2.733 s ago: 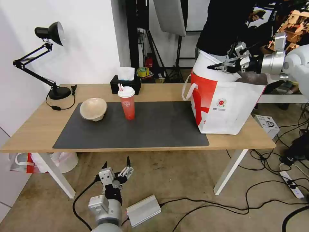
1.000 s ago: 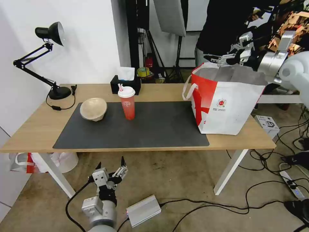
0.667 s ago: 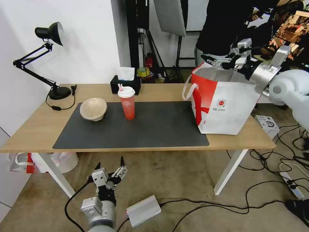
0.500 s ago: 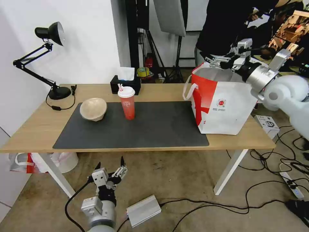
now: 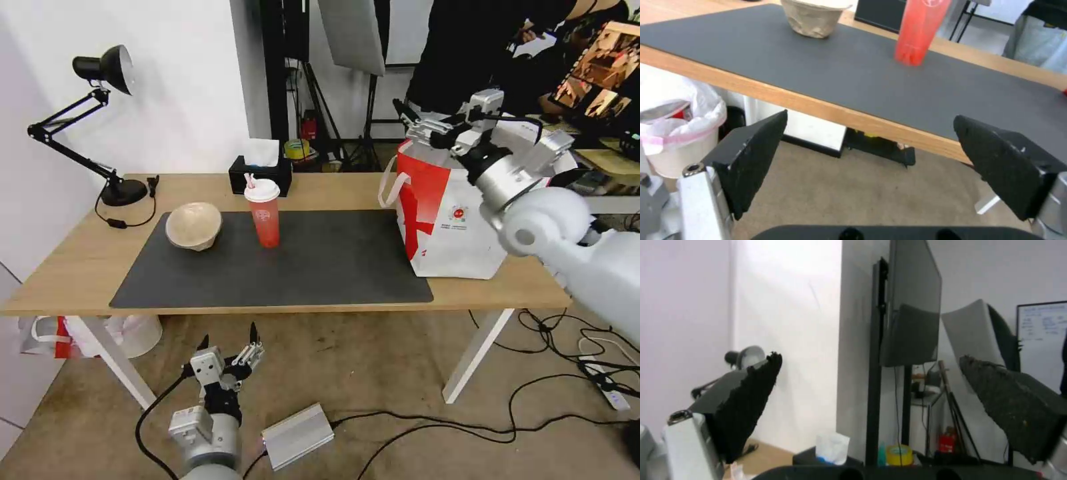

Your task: Pick up the trash from the table and place it into the takeout bag.

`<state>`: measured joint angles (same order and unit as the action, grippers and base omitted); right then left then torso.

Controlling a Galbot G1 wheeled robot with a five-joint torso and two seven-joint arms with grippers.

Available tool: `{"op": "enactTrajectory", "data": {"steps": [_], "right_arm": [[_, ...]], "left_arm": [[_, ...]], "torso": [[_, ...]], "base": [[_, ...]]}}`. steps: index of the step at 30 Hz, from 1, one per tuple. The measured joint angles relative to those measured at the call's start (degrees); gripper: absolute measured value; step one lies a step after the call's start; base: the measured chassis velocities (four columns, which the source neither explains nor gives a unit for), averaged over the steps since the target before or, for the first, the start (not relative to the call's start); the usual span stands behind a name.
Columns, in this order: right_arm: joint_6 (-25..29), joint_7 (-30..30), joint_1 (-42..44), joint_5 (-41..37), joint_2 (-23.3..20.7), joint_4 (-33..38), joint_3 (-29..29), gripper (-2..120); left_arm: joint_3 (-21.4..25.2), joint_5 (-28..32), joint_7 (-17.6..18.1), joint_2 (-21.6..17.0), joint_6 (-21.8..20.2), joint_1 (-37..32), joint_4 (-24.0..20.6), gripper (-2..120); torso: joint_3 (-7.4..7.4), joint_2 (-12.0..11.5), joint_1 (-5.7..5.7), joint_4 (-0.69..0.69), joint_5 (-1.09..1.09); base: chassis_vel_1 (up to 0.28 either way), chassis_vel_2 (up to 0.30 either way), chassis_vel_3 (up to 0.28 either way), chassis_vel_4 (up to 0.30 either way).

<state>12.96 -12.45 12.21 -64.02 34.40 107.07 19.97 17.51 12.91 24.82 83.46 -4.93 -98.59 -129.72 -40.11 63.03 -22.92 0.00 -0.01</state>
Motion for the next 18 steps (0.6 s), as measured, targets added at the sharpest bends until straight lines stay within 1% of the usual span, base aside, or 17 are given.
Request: {"op": "enactTrajectory", "data": {"steps": [1, 2, 3, 4, 7, 11, 18], "right_arm": [[0.4, -2.4, 1.2, 1.3, 1.1, 0.8, -0.3, 100], [0.4, -3.0, 1.5, 1.6, 1.4, 1.0, -0.4, 100], [0.7, -5.3, 2.7, 2.9, 2.3, 1.9, -0.9, 100], [0.7, -5.3, 2.7, 2.9, 2.3, 1.9, -0.9, 100], [1.1, -10.0, 5.4, 5.4, 4.5, 4.2, -1.8, 100], [1.2, -11.0, 7.8, 6.9, 5.6, 6.1, -1.8, 100], [1.4, -10.7, 11.9, 9.5, 5.0, 8.4, -2.9, 100]], "left_arm": [[0.3, -0.1, 0.0, 0.2, 0.1, -0.2, -0.2, 100], [0.4, -0.1, 0.0, 0.3, 0.1, -0.3, -0.3, 100], [0.6, -0.1, 0.0, 0.4, 0.1, -0.4, -0.5, 100], [0.6, -0.1, 0.0, 0.4, 0.1, -0.4, -0.5, 100], [1.1, -0.6, 0.0, 1.0, 0.3, -1.0, -0.8, 100], [1.9, -1.2, 0.0, 1.7, 0.8, -2.1, -1.6, 100], [2.1, -1.2, 0.0, 1.4, 0.8, -2.1, -1.8, 100]], "torso": [[0.0, 0.0, 0.0, 0.02, 0.0], [0.0, 0.0, 0.0, 0.02, 0.0], [0.0, 0.0, 0.0, 0.01, 0.0], [0.0, 0.0, 0.0, 0.01, 0.0], [0.0, 0.0, 0.0, -0.01, 0.0], [0.0, 0.0, 0.0, 0.01, 0.0], [0.0, 0.0, 0.0, -0.01, 0.0]], "base": [[0.0, 0.0, 0.0, 0.0], [0.0, 0.0, 0.0, 0.0], [0.0, 0.0, 0.0, 0.0], [0.0, 0.0, 0.0, 0.0], [0.0, 0.0, 0.0, 0.0], [0.0, 0.0, 0.0, 0.0], [0.0, 0.0, 0.0, 0.0]]}}
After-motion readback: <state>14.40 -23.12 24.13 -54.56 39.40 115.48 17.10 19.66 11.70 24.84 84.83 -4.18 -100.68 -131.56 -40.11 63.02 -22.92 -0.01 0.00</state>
